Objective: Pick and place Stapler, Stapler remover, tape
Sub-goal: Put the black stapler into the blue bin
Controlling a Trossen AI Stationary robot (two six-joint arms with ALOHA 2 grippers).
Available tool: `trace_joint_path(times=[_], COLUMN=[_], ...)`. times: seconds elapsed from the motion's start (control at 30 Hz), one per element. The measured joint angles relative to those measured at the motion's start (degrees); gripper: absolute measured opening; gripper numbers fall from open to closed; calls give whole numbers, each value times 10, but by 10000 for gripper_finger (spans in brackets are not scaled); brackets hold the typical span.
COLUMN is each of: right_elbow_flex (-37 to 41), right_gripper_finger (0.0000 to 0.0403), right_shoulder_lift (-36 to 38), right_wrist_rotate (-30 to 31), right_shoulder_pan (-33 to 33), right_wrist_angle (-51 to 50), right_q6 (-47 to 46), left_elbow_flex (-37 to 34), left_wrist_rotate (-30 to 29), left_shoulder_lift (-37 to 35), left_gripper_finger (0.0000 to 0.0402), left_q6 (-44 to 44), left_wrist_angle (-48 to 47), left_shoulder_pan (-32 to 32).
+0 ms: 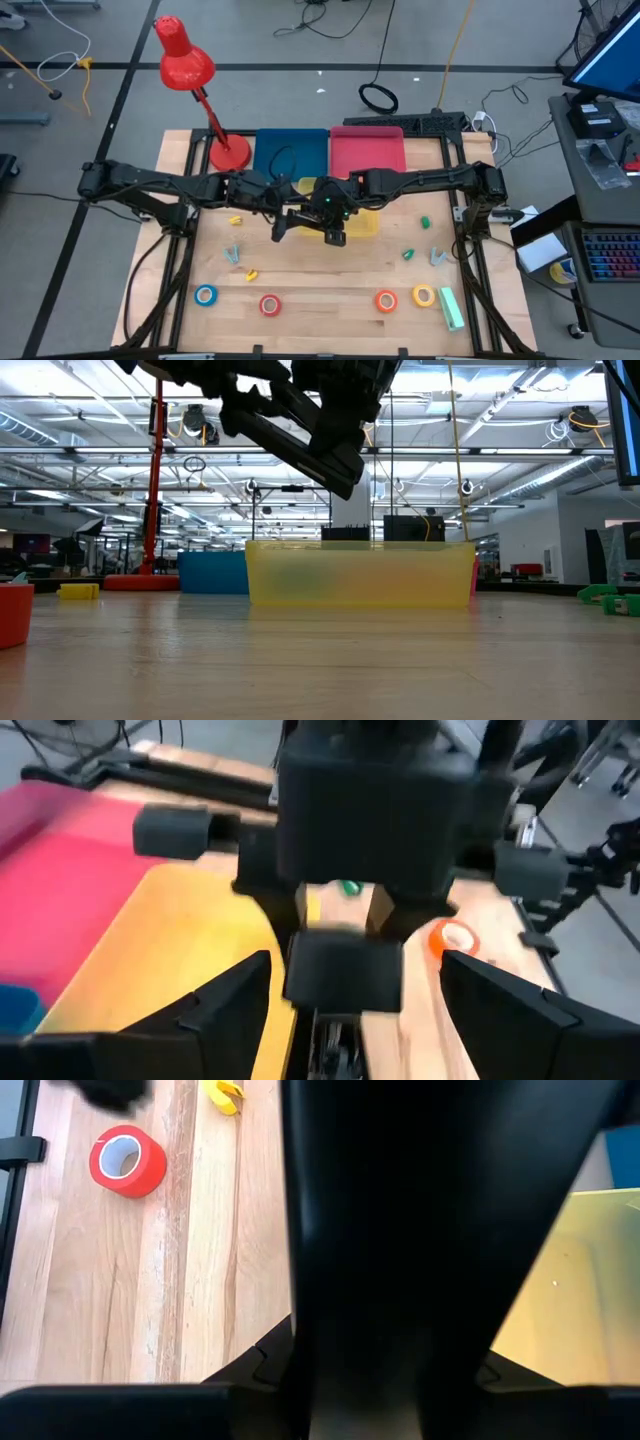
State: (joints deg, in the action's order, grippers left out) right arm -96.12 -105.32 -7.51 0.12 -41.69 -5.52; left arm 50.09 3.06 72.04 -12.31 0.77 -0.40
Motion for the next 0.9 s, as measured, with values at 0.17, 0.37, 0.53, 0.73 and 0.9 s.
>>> trace_joint_path(times=[0.17,0.37,0.53,0.73,0.9], right_elbow_flex=[0,0,0,0,1], right_gripper_finger=[122,122,122,122,122], right_shoulder_lift=[0,0,0,0,0], right_wrist_rotate=[0,-1,-1,-1,-3], right_shoulder_pan=[0,0,0,0,0], right_wrist_angle=[2,2,3,7,12], right_q6=[-1,-9,-14,-18,-22], left_elbow_flex=[0,0,0,0,1], left_wrist_rotate=[6,16,23,30,34], left_shoulder_lift=[8,8,8,8,7], left_gripper_finger=[277,254,226,178,136], left_q6=[0,-2,-15,-15,-14], left_wrist_angle=[7,14,24,22,12], left_shoulder_pan=[0,9,15,20,20])
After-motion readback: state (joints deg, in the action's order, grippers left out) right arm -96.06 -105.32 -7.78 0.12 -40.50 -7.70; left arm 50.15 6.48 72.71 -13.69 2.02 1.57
